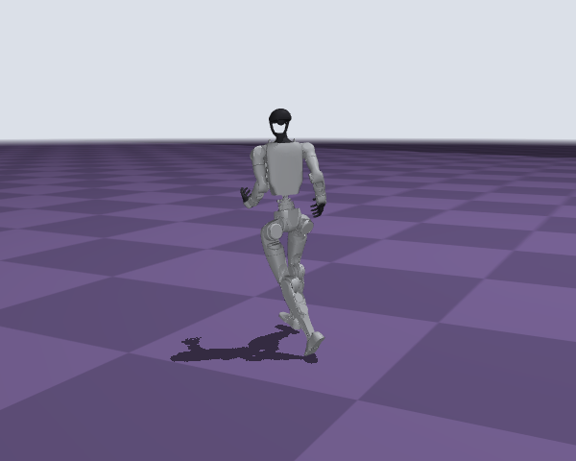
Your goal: Walk run
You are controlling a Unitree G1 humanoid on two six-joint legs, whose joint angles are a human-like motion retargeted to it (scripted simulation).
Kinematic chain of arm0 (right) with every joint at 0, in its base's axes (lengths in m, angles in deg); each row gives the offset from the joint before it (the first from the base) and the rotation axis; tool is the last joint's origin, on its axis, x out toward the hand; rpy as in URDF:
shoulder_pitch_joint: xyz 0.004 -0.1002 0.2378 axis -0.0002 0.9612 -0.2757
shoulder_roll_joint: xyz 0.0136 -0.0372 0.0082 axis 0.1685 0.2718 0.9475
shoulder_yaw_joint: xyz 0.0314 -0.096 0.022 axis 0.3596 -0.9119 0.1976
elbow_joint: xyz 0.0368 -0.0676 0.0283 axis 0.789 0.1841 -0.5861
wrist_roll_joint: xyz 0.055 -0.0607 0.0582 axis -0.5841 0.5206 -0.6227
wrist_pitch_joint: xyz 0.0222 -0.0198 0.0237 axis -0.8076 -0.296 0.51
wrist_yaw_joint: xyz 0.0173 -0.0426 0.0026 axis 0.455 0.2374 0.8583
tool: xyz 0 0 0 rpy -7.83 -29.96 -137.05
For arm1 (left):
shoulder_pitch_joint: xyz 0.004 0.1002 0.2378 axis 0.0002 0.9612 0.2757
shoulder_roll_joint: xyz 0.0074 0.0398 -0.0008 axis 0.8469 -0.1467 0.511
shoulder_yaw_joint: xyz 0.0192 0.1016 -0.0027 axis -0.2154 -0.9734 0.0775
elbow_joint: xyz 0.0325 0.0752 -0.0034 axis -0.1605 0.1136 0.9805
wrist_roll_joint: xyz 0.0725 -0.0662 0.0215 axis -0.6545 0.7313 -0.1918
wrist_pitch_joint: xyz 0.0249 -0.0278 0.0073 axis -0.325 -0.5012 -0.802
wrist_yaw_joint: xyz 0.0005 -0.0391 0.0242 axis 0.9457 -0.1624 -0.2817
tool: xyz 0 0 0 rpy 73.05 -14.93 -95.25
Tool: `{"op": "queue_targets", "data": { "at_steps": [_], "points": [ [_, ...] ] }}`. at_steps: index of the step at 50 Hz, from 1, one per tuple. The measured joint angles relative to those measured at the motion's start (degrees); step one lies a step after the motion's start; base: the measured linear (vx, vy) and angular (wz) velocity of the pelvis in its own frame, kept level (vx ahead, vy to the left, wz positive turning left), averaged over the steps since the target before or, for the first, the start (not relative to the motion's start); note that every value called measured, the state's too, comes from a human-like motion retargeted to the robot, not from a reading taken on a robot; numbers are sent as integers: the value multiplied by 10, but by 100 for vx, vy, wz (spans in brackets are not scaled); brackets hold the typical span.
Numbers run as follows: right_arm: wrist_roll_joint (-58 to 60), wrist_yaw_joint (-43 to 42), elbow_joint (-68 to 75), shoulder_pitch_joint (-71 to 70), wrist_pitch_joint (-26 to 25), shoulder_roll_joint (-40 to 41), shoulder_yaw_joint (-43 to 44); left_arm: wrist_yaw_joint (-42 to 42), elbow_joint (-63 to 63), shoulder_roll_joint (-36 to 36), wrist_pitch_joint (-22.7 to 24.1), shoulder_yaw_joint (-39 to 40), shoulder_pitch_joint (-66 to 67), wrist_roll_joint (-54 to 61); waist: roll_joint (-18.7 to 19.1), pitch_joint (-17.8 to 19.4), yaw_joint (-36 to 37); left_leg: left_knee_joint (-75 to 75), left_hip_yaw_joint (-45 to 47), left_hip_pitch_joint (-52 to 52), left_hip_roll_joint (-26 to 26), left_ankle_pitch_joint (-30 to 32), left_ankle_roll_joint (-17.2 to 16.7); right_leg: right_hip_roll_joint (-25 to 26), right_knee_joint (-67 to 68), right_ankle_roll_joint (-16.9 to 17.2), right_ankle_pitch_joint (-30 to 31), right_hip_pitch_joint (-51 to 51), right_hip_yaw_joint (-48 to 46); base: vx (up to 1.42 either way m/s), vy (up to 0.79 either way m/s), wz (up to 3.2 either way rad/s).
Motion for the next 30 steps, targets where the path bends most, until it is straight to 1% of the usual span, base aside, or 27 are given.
{"op": "queue_targets", "data": {
  "at_steps": [1, 2, 3, 4, 5, 6, 7, 8, 10, 12, 13, 15, 17, 18, 20, 21, 22, 23, 24, 25, 26, 27, 28, 29, 30],
  "points": [
    [9, -10, -11, -14, -4, -2, -2, 5, -5, 2, -3, 1, 8, 4, -13, -1, 6, 22, 1, 13, -14, 35, -26, -1, 5, -5, 45, 3, 13, 130, -50, -18],
    [18, -18, -22, -29, -8, -3, -6, 10, -11, 5, -7, 4, 18, 5, -23, -4, 11, 54, 4, 17, -24, 69, -53, 0, 21, -25, 65, 5, 14, 126, -47, -41],
    [27, -24, -33, -44, -14, -3, -14, 16, -18, 7, -10, 11, 31, 1, -24, -12, 13, 105, 12, 4, -26, 103, -80, 5, 58, -74, 33, 5, -10, 153, -62, -47],
    [33, -30, -40, -61, -17, -3, -24, 25, -18, 6, -11, 21, 48, -12, -16, -15, 22, 186, 45, -20, -5, 120, -80, 52, 99, -98, -13, 14, 45, 176, -72, -61],
    [37, -36, -44, -79, -20, -3, -35, 35, -16, 2, -10, 31, 67, -29, -4, -15, 34, 283, 90, -49, 29, 128, -68, 119, 142, -110, -66, 29, 139, 156, -50, -23],
    [26, -25, -35, -127, -24, -1, -13, 37, 0, -11, -8, 33, 59, -46, -8, -15, 42, 348, 74, -96, 22, 113, -59, 77, 142, -110, -62, 36, 73, 134, -26, 19],
    [13, -10, -27, -170, -28, -1, 2, 33, 16, -26, -4, 36, 56, -60, -12, -18, 46, 400, 68, -136, 16, 88, -50, 47, 140, -110, -61, 48, 31, 116, -3, 48],
    [-5, 14, -21, -203, -32, -7, 2, 18, 32, -42, 5, 39, 63, -70, -19, -27, 44, 425, 84, -163, 11, 41, -37, 43, 132, -110, -69, 69, 36, 138, -6, 6],
    [-43, 29, -23, -258, -33, -16, -37, 3, 47, -53, 18, 40, 85, -78, -28, -36, 63, 434, 136, -211, 16, -52, 0, 42, 111, -109, -73, 113, 52, 164, -8, -35],
    [-73, 28, -40, -298, -25, -27, -68, 12, 50, -49, 20, 49, 107, -81, -43, -33, 91, 403, 163, -270, 10, -131, 32, 43, 67, -108, -28, 161, 50, 129, -8, -44],
    [-82, 30, -51, -313, -22, -35, -79, 20, 51, -45, 15, 55, 115, -82, -55, -31, 115, 363, 178, -295, 1, -157, 37, 43, 44, -109, 12, 182, 46, 102, -14, -84],
    [-84, 37, -76, -332, -21, -53, -99, 37, 51, -29, 0, 61, 125, -80, -75, -22, 172, 253, 207, -331, -6, -194, 49, 32, 6, -102, 98, 229, 6, 114, -15, -97],
    [-61, 49, -102, -337, -35, -69, -105, 47, 49, -10, -10, 62, 124, -74, -80, -9, 212, 106, 209, -340, -25, -212, 66, 46, -15, -88, 182, 277, -9, 130, -12, -31],
    [-44, 58, -113, -335, -45, -72, -101, 48, 47, -3, -12, 63, 121, -71, -79, -3, 228, 35, 214, -334, -34, -221, 71, 57, -20, -76, 223, 300, -13, 123, -11, 9],
    [1, 74, -134, -324, -64, -70, -83, 43, 40, 6, -12, 64, 108, -67, -77, 11, 247, -70, 210, -320, -54, -221, 59, 66, -14, -40, 296, 343, -26, 129, -11, 61],
    [22, 66, -139, -316, -67, -64, -78, 34, 32, 6, -8, 60, 101, -66, -79, 19, 240, -81, 249, -302, -56, -201, 89, 62, 29, -15, 312, 352, -38, 163, -29, 121],
    [39, 57, -139, -309, -68, -58, -75, 25, 24, 4, -5, 57, 91, -65, -88, 27, 235, -81, 281, -283, -55, -197, 116, 52, 82, 1, 323, 359, -48, 178, -90, 114],
    [50, 43, -132, -303, -68, -53, -76, 13, 16, 1, -4, 56, 80, -62, -112, 32, 232, -57, 302, -262, -46, -224, 137, 32, 154, -1, 323, 358, -54, 181, -126, 127],
    [60, 30, -120, -290, -62, -39, -77, 1, 6, 1, -3, 55, 72, -60, -123, 31, 213, -5, 279, -250, -56, -276, 144, 31, 226, -5, 323, 352, -62, 195, -126, 189],
    [71, 19, -105, -274, -54, -22, -78, -10, -6, 1, -2, 53, 65, -58, -129, 27, 185, 61, 235, -243, -75, -340, 144, 40, 298, -9, 323, 343, -70, 185, -34, 288],
    [73, 23, -80, -251, -43, -9, -72, -10, 1, -3, -3, 57, 46, -48, -117, 15, 161, 114, 99, -289, -107, -354, 144, 52, 367, -37, 323, 300, -95, 159, 20, 271],
    [72, 28, -54, -232, -37, 2, -73, -7, 8, -6, -9, 68, 25, -37, -101, 3, 146, 157, 37, -313, -100, -371, 144, 61, 411, -66, 323, 263, -108, 126, 48, 113],
    [64, 30, -26, -221, -39, 11, -87, 3, 18, -10, -27, 96, -2, -25, -76, -8, 150, 180, 124, -293, -13, -396, 144, 65, 406, -95, 323, 240, -101, 135, 29, -36],
    [44, 37, -3, -205, -42, 15, -99, 2, 27, -14, -33, 101, -22, -21, -55, -13, 164, 190, 157, -271, 29, -417, 144, 73, 416, -126, 296, 212, -84, 148, 22, -125],
    [18, 47, 16, -187, -45, 17, -109, -5, 34, -19, -32, 94, -39, -19, -37, -13, 183, 192, 164, -247, 49, -435, 144, 83, 432, -159, 257, 182, -63, 124, 23, -21]
  ]
}}
